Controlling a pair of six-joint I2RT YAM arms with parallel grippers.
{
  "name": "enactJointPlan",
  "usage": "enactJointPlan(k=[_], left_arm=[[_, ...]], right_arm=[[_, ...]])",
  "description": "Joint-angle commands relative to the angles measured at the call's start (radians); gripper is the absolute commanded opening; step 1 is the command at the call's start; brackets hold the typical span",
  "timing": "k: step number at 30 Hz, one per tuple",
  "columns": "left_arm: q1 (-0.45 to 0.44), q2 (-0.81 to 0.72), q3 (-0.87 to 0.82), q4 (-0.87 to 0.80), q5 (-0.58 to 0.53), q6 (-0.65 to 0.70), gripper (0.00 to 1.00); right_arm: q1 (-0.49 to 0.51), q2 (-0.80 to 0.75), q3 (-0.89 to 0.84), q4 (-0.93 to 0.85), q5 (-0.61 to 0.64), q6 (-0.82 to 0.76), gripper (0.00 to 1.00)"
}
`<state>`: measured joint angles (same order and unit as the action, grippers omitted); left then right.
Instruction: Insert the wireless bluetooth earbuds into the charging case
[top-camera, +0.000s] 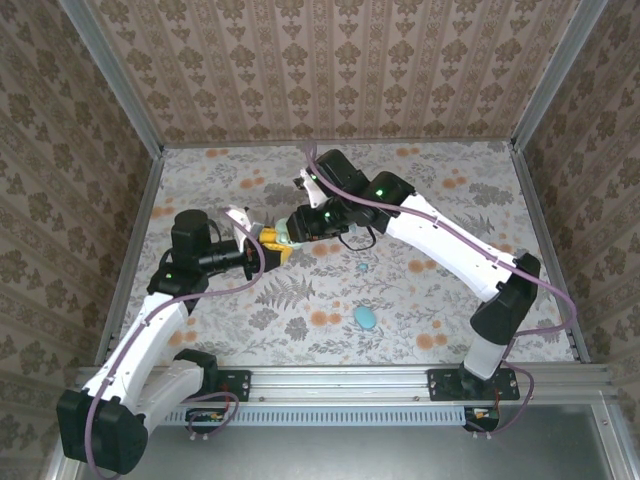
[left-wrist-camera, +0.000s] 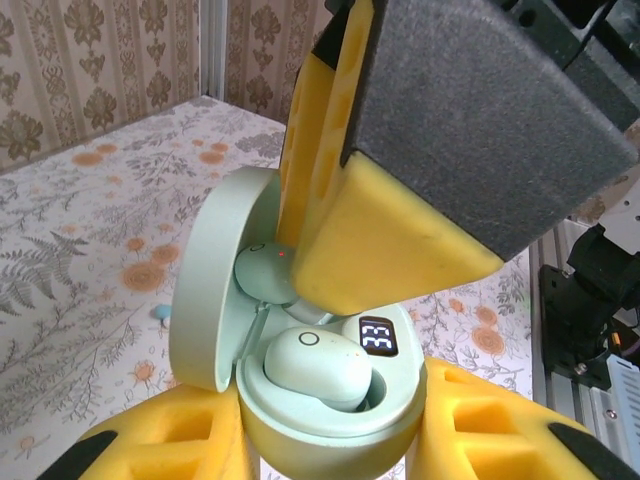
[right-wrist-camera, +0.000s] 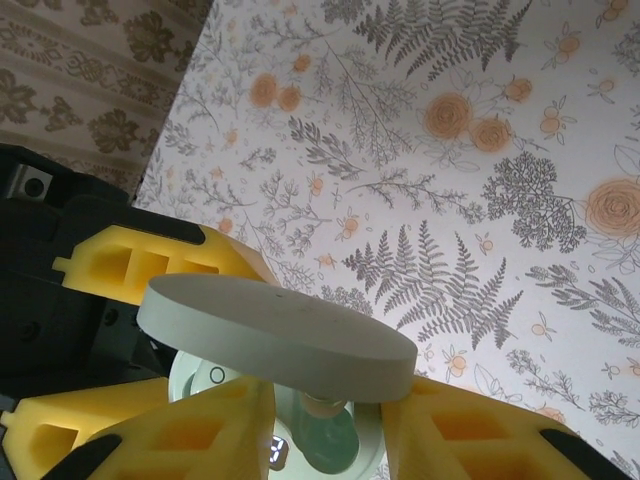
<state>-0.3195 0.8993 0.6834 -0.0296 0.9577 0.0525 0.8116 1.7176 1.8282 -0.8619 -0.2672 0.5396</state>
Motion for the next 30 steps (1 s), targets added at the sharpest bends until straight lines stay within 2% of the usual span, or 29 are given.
enactJointPlan(k=[1, 11, 23, 30], left_arm=[[-0.016, -0.012, -0.001, 0.078, 0.060, -0.007, 0.00], [-0.033, -0.020, -0.014, 0.091, 0.041, -0.004, 0.00], [-0.038, -0.028, -0.022, 0.098, 0.027, 0.004, 0.00], [-0.039, -0.032, -0.024, 0.097, 0.027, 0.004, 0.00]], right_arm=[[-0.008, -0.038, -0.027, 0.049, -0.009, 0.025, 0.34], [-0.010, -0.067, -0.079, 0.110, 0.009, 0.054, 0.33], [-0.011, -0.143, -0.161, 0.215, 0.058, 0.097, 0.38], [-0.009, -0.145, -0.184, 0.245, 0.054, 0.111, 0.36]])
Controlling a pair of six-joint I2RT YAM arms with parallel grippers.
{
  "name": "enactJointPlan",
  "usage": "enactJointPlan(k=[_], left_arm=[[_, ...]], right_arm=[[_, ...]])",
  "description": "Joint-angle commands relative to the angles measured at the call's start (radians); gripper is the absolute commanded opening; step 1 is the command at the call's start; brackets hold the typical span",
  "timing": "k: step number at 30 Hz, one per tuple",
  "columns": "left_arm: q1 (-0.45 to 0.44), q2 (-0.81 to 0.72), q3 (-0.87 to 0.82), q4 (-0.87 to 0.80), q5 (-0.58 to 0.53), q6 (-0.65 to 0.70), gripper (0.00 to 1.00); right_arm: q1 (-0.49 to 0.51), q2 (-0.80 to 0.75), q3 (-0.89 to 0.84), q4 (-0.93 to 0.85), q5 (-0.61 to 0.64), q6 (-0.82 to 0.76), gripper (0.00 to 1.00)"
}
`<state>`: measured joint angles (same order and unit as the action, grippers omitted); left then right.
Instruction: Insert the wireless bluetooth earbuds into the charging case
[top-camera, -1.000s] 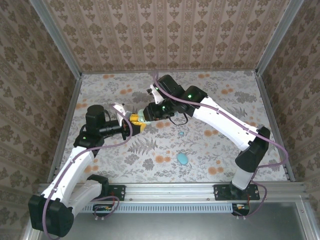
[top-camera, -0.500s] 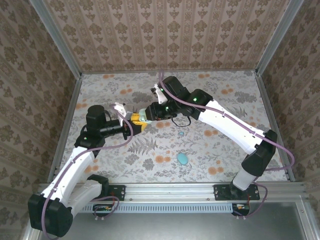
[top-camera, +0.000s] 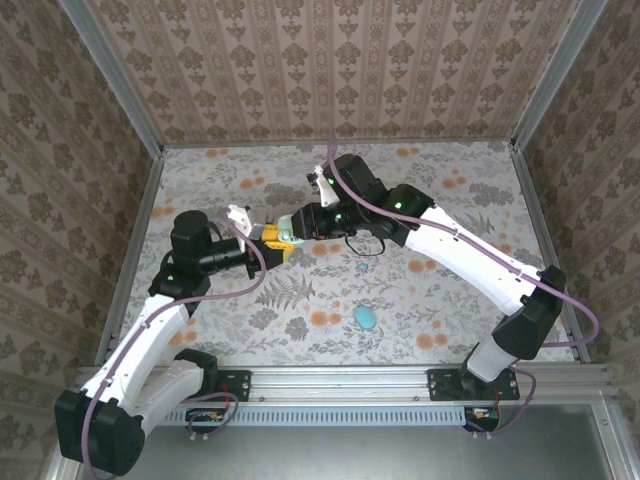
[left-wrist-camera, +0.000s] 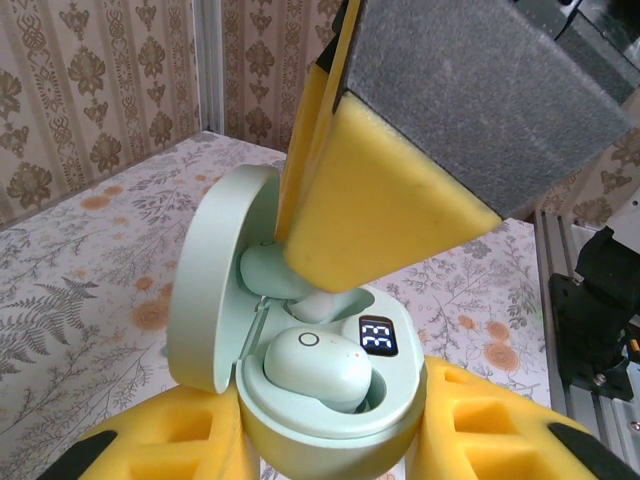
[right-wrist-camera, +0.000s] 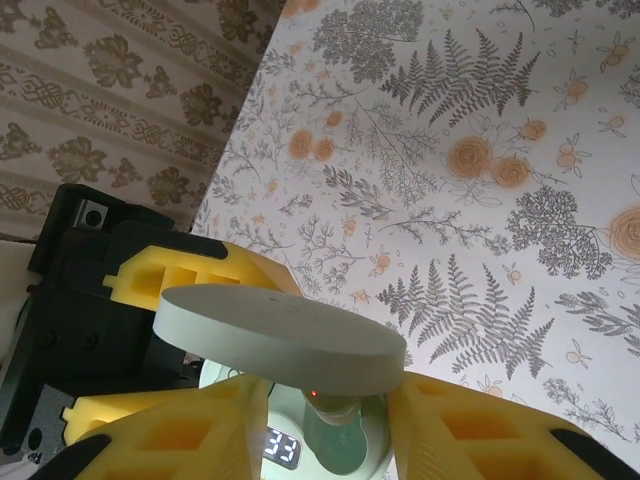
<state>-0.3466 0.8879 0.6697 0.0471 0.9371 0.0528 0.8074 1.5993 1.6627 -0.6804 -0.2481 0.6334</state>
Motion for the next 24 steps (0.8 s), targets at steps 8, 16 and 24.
enactJointPlan(k=[8, 16, 24], left_arm=[[-0.014, -0.022, -0.011, 0.017, 0.043, 0.008, 0.00], [-0.023, -0.021, 0.005, -0.016, 0.025, 0.038, 0.00], [-0.052, -0.033, 0.025, -0.070, -0.025, 0.088, 0.00]], right_arm=[[-0.005, -0.063, -0.062, 0.122, 0.036, 0.039, 0.39], [-0.005, -0.077, -0.092, 0.139, 0.024, 0.055, 0.44], [-0.006, -0.073, -0.093, 0.140, 0.023, 0.065, 0.41]])
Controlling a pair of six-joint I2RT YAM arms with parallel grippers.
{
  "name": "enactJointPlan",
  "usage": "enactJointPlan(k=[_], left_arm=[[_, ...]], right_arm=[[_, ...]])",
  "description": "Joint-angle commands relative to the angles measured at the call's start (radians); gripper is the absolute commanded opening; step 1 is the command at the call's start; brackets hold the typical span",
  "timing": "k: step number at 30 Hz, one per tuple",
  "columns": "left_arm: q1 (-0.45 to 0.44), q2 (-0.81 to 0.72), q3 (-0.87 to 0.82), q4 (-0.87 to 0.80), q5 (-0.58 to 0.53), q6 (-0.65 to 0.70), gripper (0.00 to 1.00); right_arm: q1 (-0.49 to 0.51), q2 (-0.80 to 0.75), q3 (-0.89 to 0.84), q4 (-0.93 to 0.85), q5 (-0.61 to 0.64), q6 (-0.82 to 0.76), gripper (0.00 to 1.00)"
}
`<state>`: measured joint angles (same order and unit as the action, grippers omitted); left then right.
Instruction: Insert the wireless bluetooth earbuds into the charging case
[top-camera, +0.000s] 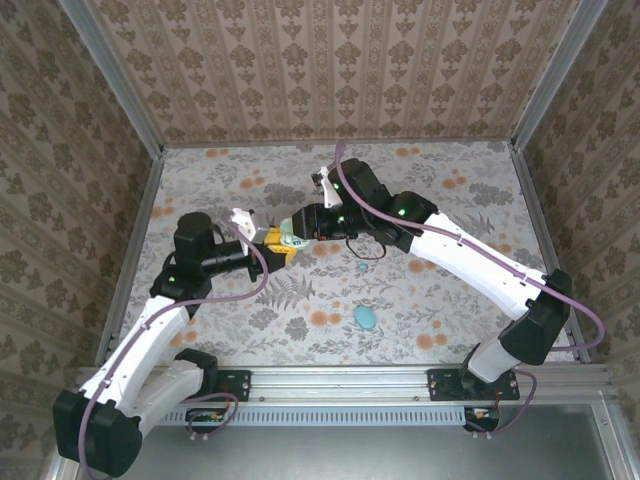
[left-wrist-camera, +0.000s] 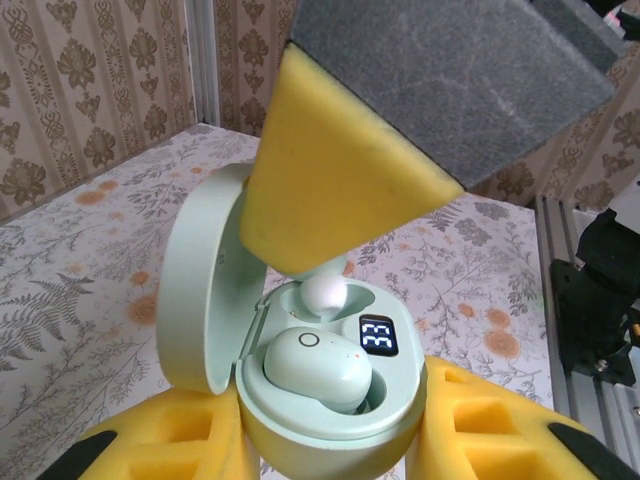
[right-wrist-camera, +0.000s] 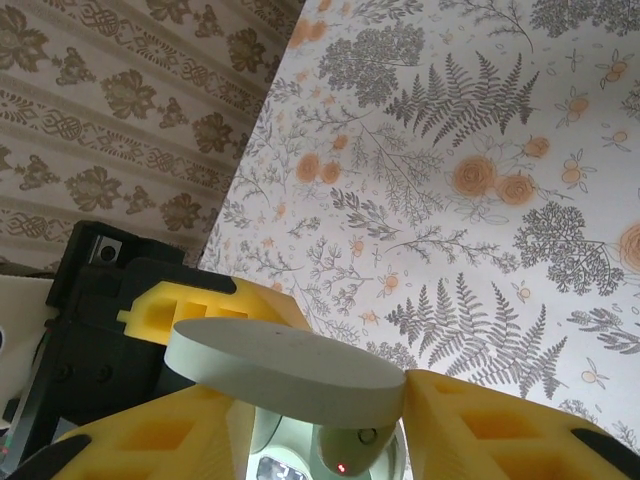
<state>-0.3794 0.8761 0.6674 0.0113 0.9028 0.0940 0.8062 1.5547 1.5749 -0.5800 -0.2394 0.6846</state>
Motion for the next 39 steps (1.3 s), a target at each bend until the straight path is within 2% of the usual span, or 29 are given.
enactJointPlan(k=[1, 23, 39], left_arm=[[-0.020, -0.024, 0.027, -0.034, 0.006, 0.048, 0.00], [-0.020, -0.016, 0.018, -0.021, -0.038, 0.041, 0.00], [-0.020, -0.015, 0.011, -0.011, -0.042, 0.034, 0.00]], right_arm=[[-0.005, -0.028, -0.006, 0.040, 0.014, 0.014, 0.40], [0.017, -0.044, -0.024, 0.023, 0.012, 0.027, 0.35], [0.077, -0.004, 0.061, -0.066, 0.057, -0.038, 0.33]])
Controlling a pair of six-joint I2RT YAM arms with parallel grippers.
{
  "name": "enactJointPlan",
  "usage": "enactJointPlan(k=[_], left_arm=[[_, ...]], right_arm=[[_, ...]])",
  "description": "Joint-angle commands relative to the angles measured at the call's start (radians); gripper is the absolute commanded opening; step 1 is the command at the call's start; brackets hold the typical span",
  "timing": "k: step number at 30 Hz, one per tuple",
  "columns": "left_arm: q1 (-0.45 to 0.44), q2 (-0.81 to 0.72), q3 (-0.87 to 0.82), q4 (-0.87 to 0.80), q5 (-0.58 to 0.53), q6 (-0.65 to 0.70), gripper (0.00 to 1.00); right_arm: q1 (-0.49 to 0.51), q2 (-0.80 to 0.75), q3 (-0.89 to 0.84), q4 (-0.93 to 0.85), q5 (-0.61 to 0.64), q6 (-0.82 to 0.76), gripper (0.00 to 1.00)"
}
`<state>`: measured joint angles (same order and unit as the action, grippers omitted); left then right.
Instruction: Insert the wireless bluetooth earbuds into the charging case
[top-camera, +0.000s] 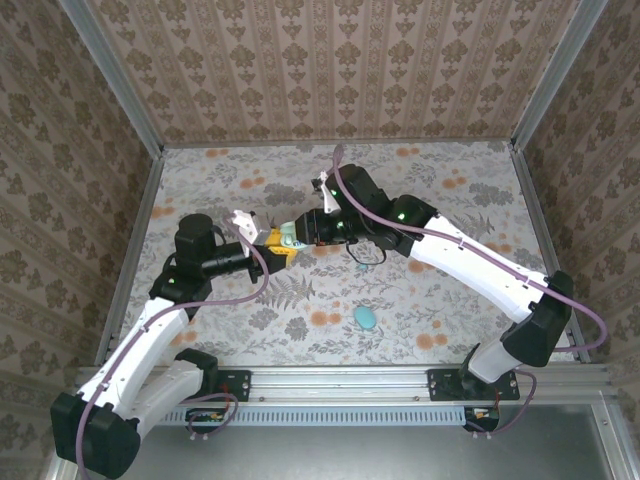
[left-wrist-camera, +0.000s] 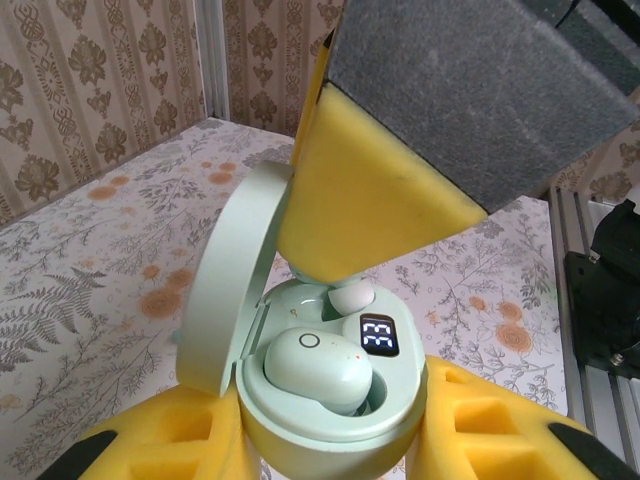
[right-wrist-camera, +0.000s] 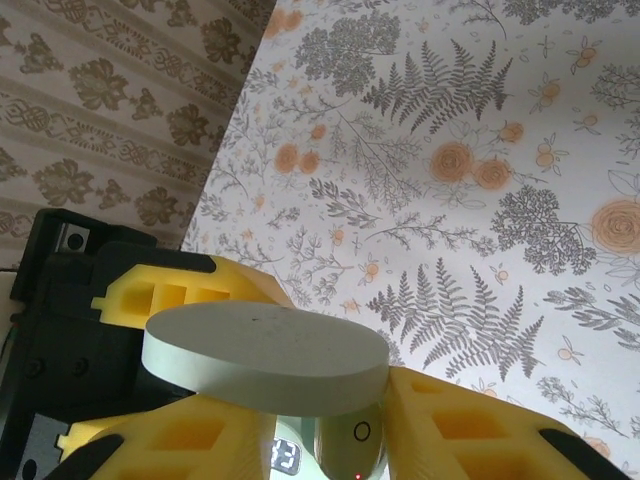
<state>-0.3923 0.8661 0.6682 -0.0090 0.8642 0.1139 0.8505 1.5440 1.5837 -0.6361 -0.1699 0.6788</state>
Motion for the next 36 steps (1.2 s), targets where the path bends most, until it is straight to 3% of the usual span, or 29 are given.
enactJointPlan(k=[1, 19, 36], left_arm=[[-0.008, -0.005, 0.010, 0.011, -0.002, 0.012, 0.00], [-0.007, 0.001, 0.008, 0.017, 0.001, 0.009, 0.00], [-0.007, 0.019, 0.016, 0.027, 0.006, 0.000, 0.00]], right_arm=[[0.035, 0.010, 0.057, -0.016, -0.003, -0.038, 0.33], [0.081, 0.071, 0.148, -0.131, 0.087, -0.164, 0.18], [0.144, 0.169, 0.294, -0.260, 0.102, -0.308, 0.18]])
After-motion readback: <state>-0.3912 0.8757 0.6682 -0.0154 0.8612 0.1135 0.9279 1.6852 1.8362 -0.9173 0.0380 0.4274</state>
